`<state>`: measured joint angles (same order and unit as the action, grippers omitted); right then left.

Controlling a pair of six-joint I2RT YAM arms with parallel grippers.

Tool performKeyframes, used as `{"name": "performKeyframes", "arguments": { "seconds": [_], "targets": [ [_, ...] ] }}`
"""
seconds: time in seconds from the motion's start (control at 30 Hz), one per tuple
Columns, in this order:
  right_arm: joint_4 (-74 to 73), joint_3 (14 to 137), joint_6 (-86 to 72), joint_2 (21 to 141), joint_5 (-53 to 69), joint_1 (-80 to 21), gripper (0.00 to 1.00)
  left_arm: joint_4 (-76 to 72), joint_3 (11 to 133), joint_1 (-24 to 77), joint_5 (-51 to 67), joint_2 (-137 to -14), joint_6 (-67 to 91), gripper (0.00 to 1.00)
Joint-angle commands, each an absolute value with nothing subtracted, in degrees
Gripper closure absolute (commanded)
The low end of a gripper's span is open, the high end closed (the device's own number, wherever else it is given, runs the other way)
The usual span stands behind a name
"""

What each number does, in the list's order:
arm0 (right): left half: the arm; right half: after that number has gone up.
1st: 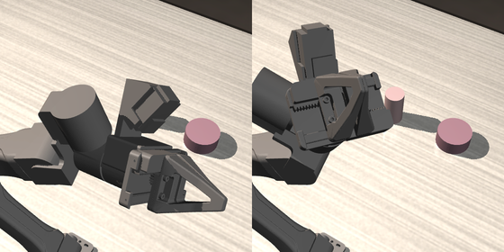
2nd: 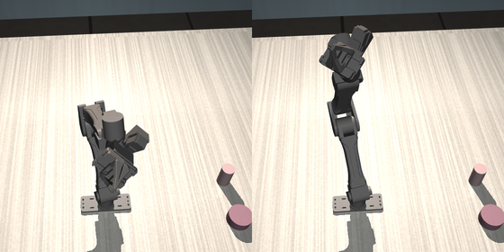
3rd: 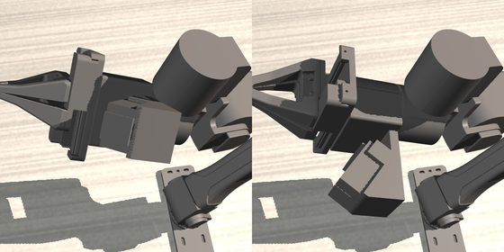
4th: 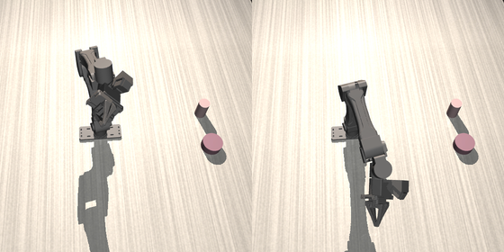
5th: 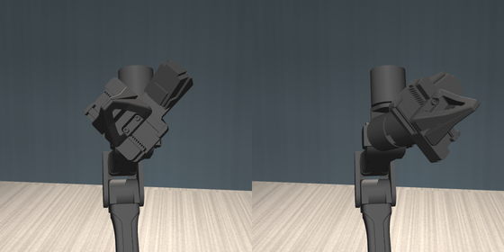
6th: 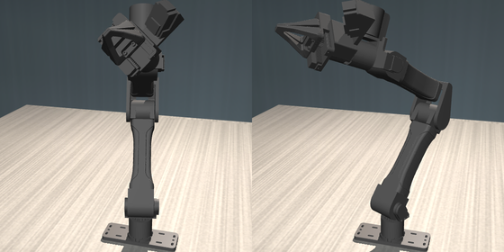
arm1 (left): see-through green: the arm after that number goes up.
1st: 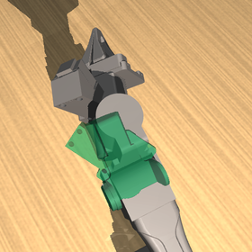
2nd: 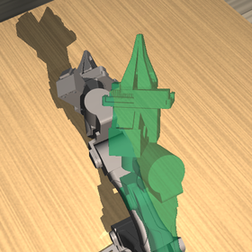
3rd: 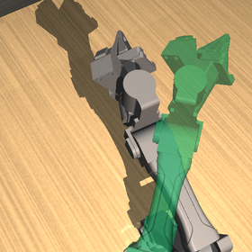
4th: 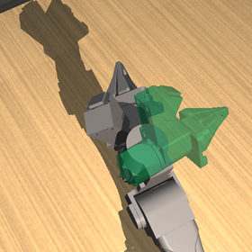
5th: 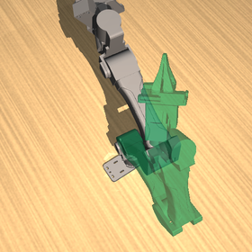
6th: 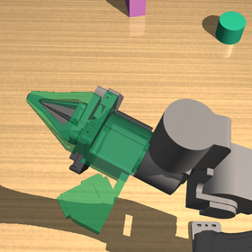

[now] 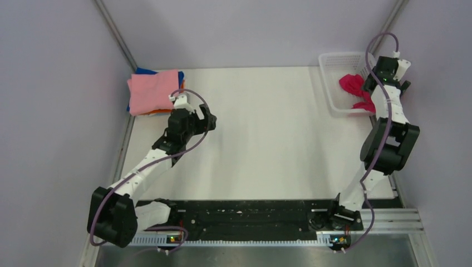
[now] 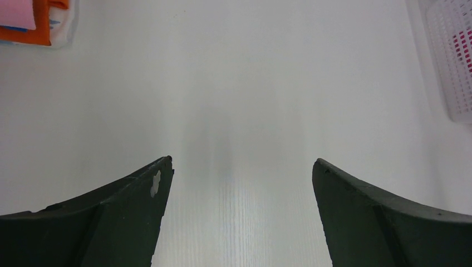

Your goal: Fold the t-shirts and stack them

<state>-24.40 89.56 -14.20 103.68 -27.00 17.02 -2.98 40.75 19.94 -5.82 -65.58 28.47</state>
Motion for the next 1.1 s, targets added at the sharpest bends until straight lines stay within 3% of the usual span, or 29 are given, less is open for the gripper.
{"name": "performKeyframes", "arguments": {
  "seconds": [0.0, 0.13, 0.17, 0.27, 0.43, 0.73, 1.07],
  "targets": [
    [-26.95, 99.43, -9.09, 111.83, -30.52, 17.55, 0.07, -5.32, 44.59, 20.10, -4.94, -67.49, 28.00, 0.01],
    [-31.11, 105.84, -9.39, 117.67, -32.55, 18.42, 0.17, -2.58, 45.66, 20.11, -6.67, -67.97, 27.87, 0.01],
    [-31.34, 106.19, -9.64, 118.20, -32.01, 18.56, 0.24, -2.62, 45.53, 20.11, -6.88, -67.69, 27.79, 0.01],
    [-31.46, 105.90, -11.40, 118.05, -30.03, 18.72, 0.60, -2.81, 45.20, 20.05, -6.99, -66.66, 27.61, 0.01],
    [-30.59, 105.32, -12.79, 115.00, -26.04, 18.72, 0.97, -3.03, 44.51, 20.11, -6.91, -65.04, 27.67, 0.01],
    [-22.26, 106.95, -14.17, 103.84, -14.03, 18.64, 1.00, -3.21, 43.59, 20.09, -6.50, -62.68, 28.10, 0.01],
    [-8.22, 111.24, -34.21, 91.06, 27.98, 16.89, 1.00, -3.36, 41.23, 20.12, -6.60, -58.91, 28.50, 0.01]
  ]
}}
